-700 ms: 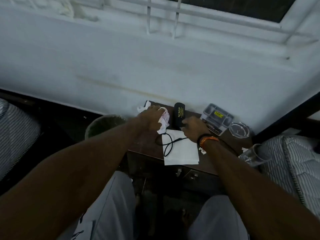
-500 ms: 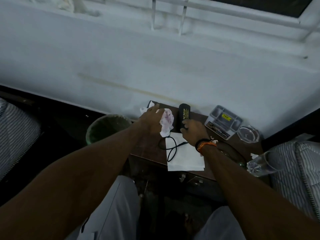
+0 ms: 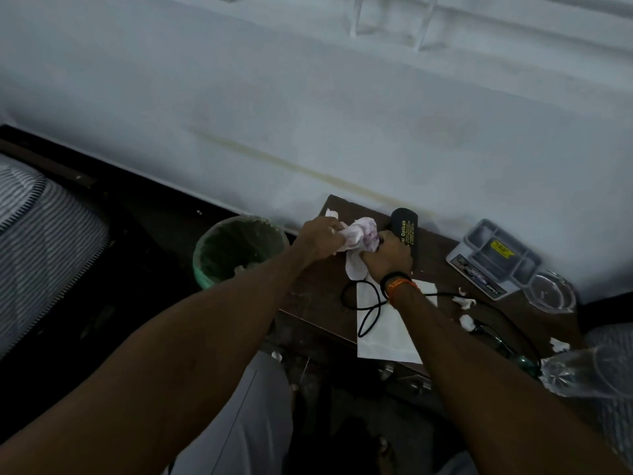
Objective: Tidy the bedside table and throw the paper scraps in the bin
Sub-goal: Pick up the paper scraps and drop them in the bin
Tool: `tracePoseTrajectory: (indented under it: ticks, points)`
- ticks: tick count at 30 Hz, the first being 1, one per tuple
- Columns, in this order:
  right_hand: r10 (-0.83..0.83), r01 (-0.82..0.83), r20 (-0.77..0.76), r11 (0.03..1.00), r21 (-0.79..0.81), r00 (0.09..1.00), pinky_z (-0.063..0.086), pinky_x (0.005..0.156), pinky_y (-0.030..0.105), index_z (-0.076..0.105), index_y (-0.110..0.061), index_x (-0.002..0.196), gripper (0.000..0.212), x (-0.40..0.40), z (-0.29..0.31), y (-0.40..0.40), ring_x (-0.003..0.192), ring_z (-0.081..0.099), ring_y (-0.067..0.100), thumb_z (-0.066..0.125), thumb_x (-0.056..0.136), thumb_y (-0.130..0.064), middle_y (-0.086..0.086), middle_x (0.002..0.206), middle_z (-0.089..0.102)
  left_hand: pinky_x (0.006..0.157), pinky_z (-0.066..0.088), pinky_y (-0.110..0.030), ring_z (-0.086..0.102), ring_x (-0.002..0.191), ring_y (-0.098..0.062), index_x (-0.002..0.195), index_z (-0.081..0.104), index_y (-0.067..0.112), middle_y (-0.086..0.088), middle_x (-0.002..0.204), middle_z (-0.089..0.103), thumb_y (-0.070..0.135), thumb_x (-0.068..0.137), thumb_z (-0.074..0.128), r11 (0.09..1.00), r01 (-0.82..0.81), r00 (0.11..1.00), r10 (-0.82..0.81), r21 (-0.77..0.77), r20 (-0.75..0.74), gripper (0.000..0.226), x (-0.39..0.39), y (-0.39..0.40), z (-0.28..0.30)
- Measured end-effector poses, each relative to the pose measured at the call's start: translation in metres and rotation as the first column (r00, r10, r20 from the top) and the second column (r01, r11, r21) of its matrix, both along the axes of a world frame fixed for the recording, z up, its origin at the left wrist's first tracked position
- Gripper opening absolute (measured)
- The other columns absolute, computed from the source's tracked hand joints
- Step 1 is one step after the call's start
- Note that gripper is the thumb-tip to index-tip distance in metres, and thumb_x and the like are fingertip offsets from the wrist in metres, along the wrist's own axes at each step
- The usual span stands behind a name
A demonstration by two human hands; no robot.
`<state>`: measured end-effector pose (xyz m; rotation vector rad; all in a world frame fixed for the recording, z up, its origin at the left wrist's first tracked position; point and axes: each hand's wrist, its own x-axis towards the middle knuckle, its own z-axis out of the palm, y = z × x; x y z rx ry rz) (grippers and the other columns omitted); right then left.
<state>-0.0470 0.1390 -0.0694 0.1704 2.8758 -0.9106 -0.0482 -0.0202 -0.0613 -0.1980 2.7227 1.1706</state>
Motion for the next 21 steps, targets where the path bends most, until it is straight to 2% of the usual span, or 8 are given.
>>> tracePoseTrajectory:
  ticks: [2,4,7,10,12,15,18,21]
  points:
    - [-0.011,0.01,-0.039,1.0,-0.013,0.999,0.051,0.076,0.032,0.065,-0.008,0.105,0.024,-0.002,0.003,-0.006,0.094,0.065,0.031,0.064,0.085,-0.022,0.013,0.1,0.069,0.081,0.048,-0.028,0.065,0.099,-0.022,0.105,0.075,0.015,-0.005,0.112,0.071,0.028,0.084,0.067,0.994,-0.024,0.999,0.018,0.111,0.047,0.026,-0.002,-0.002,0.002]
    - [-0.007,0.006,-0.094,1.0,-0.005,0.996,0.048,0.069,0.027,0.069,-0.009,0.102,0.02,-0.003,0.008,-0.014,0.089,0.067,0.029,0.061,0.087,-0.019,0.011,0.096,0.071,0.074,0.05,-0.031,0.065,0.084,-0.022,0.086,0.075,0.014,-0.004,0.09,0.07,0.033,0.081,0.07,0.976,-0.008,0.997,-0.011,0.219,0.081,0.021,-0.003,-0.006,0.006]
    - [-0.013,0.005,-0.189,0.999,-0.043,0.982,0.045,0.066,0.023,0.072,-0.012,0.1,0.02,-0.003,0.02,-0.027,0.086,0.068,0.023,0.061,0.089,-0.025,0.006,0.094,0.073,0.058,0.052,-0.024,0.064,0.061,-0.01,0.058,0.068,0.022,0.006,0.06,0.064,0.043,0.076,0.076,0.92,-0.001,0.995,-0.037,0.392,0.091,0.029,0.004,-0.014,0.016]
    - [0.014,-0.039,-0.278,0.996,-0.083,0.961,0.046,0.069,0.023,0.072,-0.014,0.101,0.021,-0.003,0.034,-0.04,0.083,0.066,0.018,0.063,0.088,-0.029,0.003,0.093,0.074,0.055,0.055,-0.02,0.071,0.063,-0.003,0.061,0.074,0.034,0.011,0.065,0.073,0.04,0.072,0.082,0.847,-0.048,0.996,0.0,0.53,0.091,0.015,0.01,-0.029,0.025]
    - [0.07,-0.115,-0.314,0.985,-0.126,0.947,0.051,0.074,0.027,0.072,-0.015,0.101,0.021,-0.002,0.041,-0.051,0.084,0.066,0.018,0.062,0.087,-0.027,0.004,0.093,0.075,0.056,0.058,-0.025,0.072,0.065,-0.005,0.061,0.074,0.036,0.009,0.067,0.074,0.042,0.068,0.085,0.841,-0.087,0.995,0.045,0.534,0.091,0.014,0.012,-0.045,0.034]
    - [0.095,-0.16,-0.244,0.951,-0.264,0.965,0.053,0.085,0.032,0.07,-0.02,0.107,0.022,-0.002,0.045,-0.077,0.097,0.067,0.02,0.058,0.089,-0.025,0.001,0.104,0.074,0.075,0.06,-0.042,0.072,0.074,-0.017,0.061,0.071,0.025,-0.001,0.074,0.073,0.043,0.072,0.081,0.894,-0.134,0.991,0.117,0.427,0.066,0.023,0.009,-0.072,0.044]
    - [0.121,-0.184,-0.186,0.91,-0.372,0.975,0.052,0.096,0.037,0.067,-0.02,0.118,0.03,-0.003,0.038,-0.111,0.109,0.065,0.018,0.058,0.09,-0.019,0.001,0.116,0.071,0.085,0.057,-0.043,0.069,0.093,-0.027,0.089,0.071,0.013,-0.012,0.098,0.072,0.037,0.08,0.073,0.932,-0.215,0.976,0.219,0.293,0.021,0.026,0.007,-0.097,0.048]
    - [0.145,-0.2,-0.168,0.901,-0.385,0.975,0.052,0.097,0.038,0.066,-0.015,0.119,0.029,-0.004,0.025,-0.142,0.108,0.065,0.018,0.06,0.092,-0.019,0.003,0.116,0.071,0.092,0.055,-0.049,0.066,0.103,-0.036,0.103,0.07,0.0,-0.022,0.108,0.069,0.032,0.092,0.06,0.899,-0.303,0.951,0.305,0.316,0.045,0.036,0.009,-0.126,0.038]
